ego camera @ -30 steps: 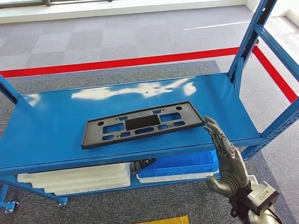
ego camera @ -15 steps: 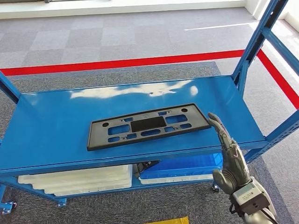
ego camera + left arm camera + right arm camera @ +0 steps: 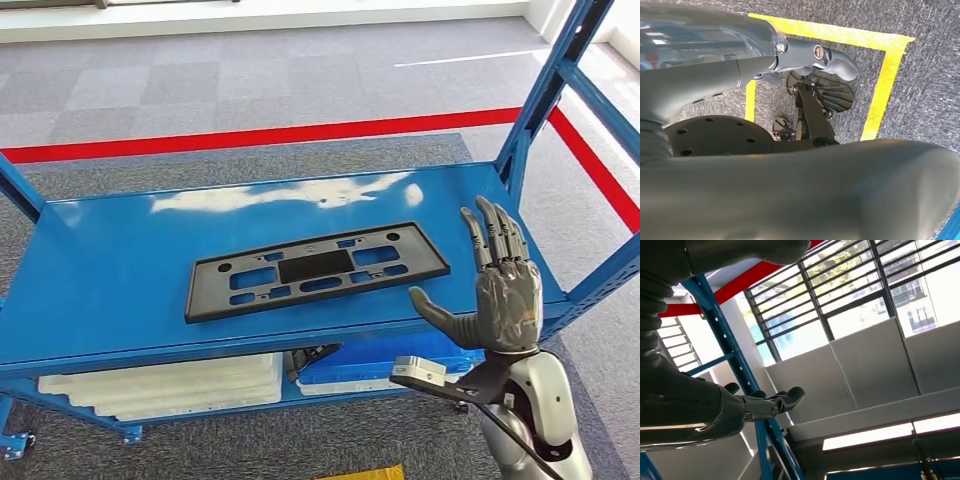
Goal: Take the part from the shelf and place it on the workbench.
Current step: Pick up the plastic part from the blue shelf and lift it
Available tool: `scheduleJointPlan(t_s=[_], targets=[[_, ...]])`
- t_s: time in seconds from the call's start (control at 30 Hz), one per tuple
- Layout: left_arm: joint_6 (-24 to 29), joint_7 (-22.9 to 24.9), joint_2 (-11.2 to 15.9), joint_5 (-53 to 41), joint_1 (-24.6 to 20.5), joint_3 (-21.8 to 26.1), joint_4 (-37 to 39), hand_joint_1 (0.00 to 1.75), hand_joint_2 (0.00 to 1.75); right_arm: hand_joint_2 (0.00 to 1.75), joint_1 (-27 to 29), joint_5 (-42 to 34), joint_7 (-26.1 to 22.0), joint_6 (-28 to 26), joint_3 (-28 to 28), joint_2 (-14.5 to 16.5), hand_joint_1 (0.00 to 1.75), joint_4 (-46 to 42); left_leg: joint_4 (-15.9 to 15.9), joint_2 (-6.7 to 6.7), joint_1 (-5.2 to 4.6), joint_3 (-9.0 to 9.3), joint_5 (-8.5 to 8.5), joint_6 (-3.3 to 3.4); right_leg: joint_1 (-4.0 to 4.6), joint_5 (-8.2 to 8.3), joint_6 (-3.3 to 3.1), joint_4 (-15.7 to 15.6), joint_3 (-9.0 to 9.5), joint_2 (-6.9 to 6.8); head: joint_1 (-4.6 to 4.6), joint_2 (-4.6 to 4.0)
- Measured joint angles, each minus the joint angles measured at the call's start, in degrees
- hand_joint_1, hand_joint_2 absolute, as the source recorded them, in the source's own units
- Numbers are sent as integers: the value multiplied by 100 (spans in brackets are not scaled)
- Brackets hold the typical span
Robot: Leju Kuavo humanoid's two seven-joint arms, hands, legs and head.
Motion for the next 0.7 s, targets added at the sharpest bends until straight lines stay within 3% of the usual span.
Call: scheduleJointPlan(t_s=[0.7], targets=[[-35,20,0,-300,-10,-305,0,0,0,175,-810,-84,-219,427,347,-118,0,1899,0,0,-2,2,0,0,0,-1,2,0,3,-1,0,0]])
